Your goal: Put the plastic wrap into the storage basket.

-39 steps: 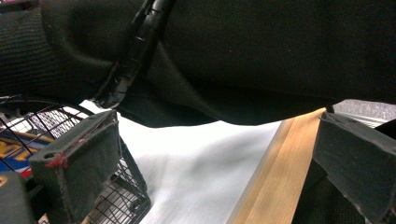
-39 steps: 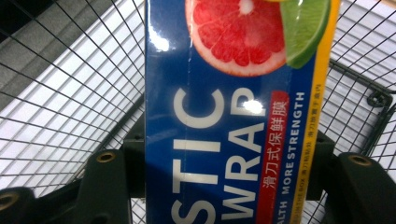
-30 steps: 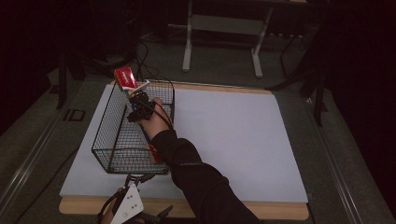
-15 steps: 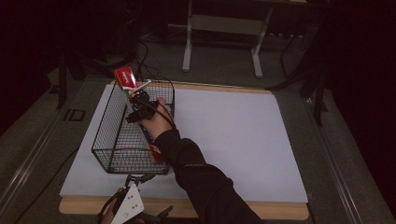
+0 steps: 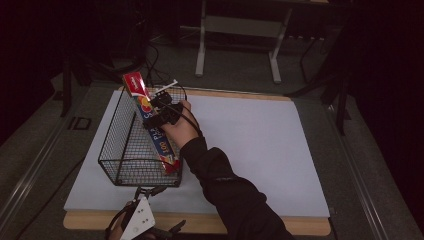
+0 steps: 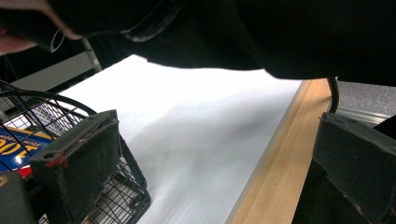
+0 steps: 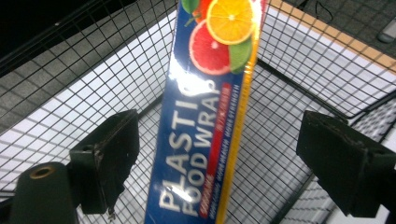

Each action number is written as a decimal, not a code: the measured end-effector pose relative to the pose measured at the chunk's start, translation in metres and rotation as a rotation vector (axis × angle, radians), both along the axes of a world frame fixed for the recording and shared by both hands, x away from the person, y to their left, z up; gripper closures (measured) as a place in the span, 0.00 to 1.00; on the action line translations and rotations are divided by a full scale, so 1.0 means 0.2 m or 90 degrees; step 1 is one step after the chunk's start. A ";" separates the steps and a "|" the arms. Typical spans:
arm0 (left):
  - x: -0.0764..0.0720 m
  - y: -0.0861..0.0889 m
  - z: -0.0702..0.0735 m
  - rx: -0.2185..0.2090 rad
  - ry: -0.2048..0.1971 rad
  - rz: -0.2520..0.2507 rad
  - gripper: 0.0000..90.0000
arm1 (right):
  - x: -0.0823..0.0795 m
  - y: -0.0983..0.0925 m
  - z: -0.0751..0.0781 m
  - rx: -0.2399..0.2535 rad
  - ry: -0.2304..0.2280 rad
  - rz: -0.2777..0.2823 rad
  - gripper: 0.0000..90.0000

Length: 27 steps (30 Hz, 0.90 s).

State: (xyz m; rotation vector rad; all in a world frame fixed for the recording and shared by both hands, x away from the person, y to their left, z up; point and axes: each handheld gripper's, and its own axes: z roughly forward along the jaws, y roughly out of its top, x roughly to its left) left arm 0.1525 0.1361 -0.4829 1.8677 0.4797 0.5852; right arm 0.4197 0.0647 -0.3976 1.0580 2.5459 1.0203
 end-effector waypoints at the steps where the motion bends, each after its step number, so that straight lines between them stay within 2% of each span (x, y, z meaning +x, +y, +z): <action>1: 0.00 0.00 0.00 0.001 0.002 0.000 0.02 | 0.00 -0.02 0.01 0.004 -0.002 0.001 0.15; 4: 0.00 0.00 0.00 0.003 0.000 0.001 0.02 | -0.01 -0.05 0.02 0.008 -0.003 0.004 0.15; 5: 0.00 0.00 0.00 0.001 0.000 0.001 0.02 | -0.02 -0.10 0.03 0.013 -0.007 -0.002 0.15; 17: 0.01 0.00 -0.01 0.009 0.004 0.001 0.02 | -0.05 -0.32 0.05 0.033 -0.016 -0.016 0.15; 27: 0.01 -0.01 -0.01 0.012 0.003 0.000 0.02 | -0.09 -0.49 0.01 0.028 -0.024 -0.019 0.15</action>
